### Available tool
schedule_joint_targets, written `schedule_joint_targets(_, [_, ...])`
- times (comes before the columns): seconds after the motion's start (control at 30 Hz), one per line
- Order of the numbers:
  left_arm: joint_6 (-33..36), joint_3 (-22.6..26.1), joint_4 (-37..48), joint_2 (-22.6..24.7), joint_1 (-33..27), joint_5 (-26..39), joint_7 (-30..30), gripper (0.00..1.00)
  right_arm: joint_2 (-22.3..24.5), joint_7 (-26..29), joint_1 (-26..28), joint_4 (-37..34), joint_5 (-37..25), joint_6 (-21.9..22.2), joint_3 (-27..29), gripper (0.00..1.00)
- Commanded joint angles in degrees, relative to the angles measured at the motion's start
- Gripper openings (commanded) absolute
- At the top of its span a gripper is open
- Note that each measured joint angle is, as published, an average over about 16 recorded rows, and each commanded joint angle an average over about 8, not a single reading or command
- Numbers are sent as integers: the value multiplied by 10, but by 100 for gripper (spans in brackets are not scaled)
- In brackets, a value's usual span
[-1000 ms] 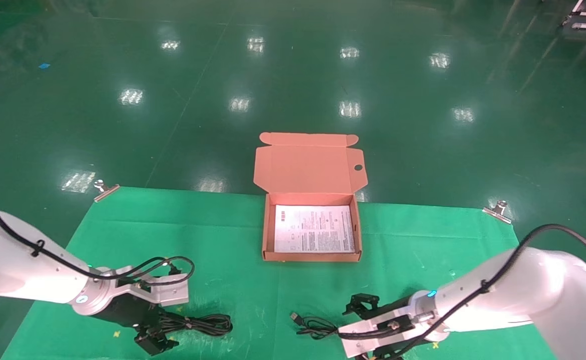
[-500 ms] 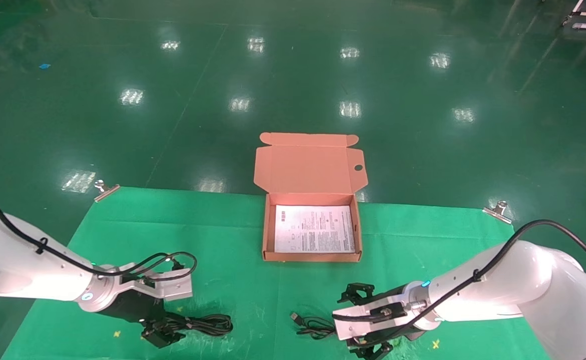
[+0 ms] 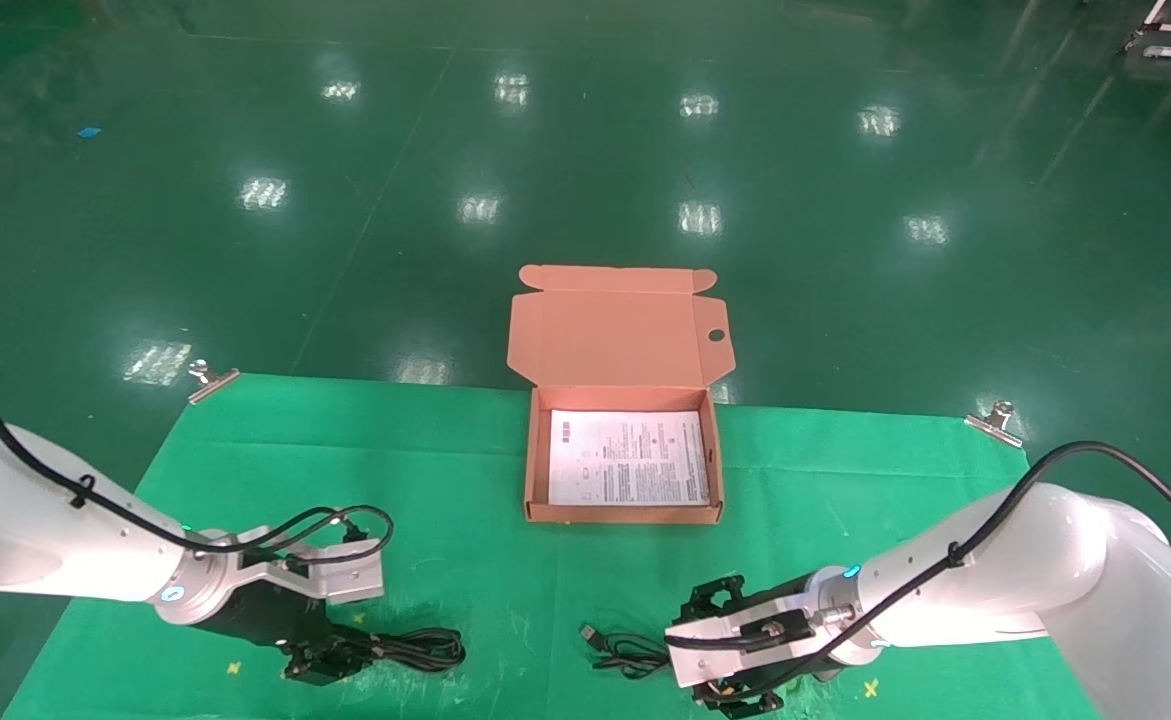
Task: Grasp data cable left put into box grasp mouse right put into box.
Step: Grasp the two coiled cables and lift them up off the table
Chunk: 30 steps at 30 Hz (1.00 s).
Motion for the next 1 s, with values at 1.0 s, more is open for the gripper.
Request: schedule_joint_targets(1.0, [14, 2, -19, -18, -6, 3, 5, 0, 10, 10, 8, 7, -4, -7, 0, 0])
